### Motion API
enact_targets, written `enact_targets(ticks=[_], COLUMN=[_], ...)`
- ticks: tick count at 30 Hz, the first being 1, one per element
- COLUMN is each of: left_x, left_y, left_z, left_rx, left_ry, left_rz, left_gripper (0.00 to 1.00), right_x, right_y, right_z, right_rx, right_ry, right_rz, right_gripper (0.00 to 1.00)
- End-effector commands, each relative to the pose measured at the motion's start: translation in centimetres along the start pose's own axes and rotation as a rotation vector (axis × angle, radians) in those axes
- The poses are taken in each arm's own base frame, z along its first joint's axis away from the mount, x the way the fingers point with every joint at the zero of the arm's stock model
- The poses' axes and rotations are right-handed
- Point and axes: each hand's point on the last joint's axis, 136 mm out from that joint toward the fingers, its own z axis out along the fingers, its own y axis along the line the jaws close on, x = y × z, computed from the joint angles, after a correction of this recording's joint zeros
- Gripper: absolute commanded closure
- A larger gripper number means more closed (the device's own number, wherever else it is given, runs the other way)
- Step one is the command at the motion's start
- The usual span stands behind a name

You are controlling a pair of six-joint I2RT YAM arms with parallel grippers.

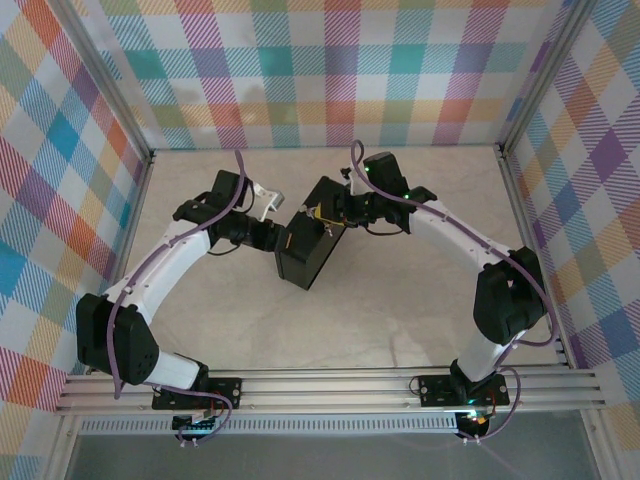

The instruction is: Unlock a padlock with a key

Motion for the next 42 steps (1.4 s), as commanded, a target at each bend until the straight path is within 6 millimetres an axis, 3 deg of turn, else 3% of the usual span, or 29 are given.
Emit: enact_targets(ticks=[1, 9, 16, 29, 38, 42], left_x=[0.1, 0.7, 1.2, 1.9, 2.6, 1.7], left_y=[-1.4, -2.6, -2.5, -2.3, -1.8, -1.6], left_z=[0.9, 1.7, 2.1, 2.4, 2.6, 1.7], left_rx=[0.060, 0.092, 0.093, 0.086, 0.072, 0.086], left_ry=[0.007, 0.049, 0.067, 0.092, 0.108, 0.068], left_rz=[-0.005, 0.006, -0.009, -0.019, -0.032, -0.068], left_gripper=[0.60, 0.68, 0.71, 0.73, 0.75, 0.74], right_x=[-2.4, -3.7, -4.8, -6.9, -8.8, -9.2], right_y=[3.1, 2.3, 3.1, 0.8, 0.8, 0.9], right_z=[-0.9, 0.1, 1.6, 4.1, 4.4, 4.1], right_rx=[-0.025, 0.079, 0.074, 0.137, 0.122, 0.127], right_ry=[-0.105, -0.151, -0.162, -0.238, -0.332, -0.352], right_rz=[-0.088, -0.086, -0.078, -0.045, -0.023, -0.028], right_gripper=[0.80, 0.81, 0.82, 0.82, 0.82, 0.82])
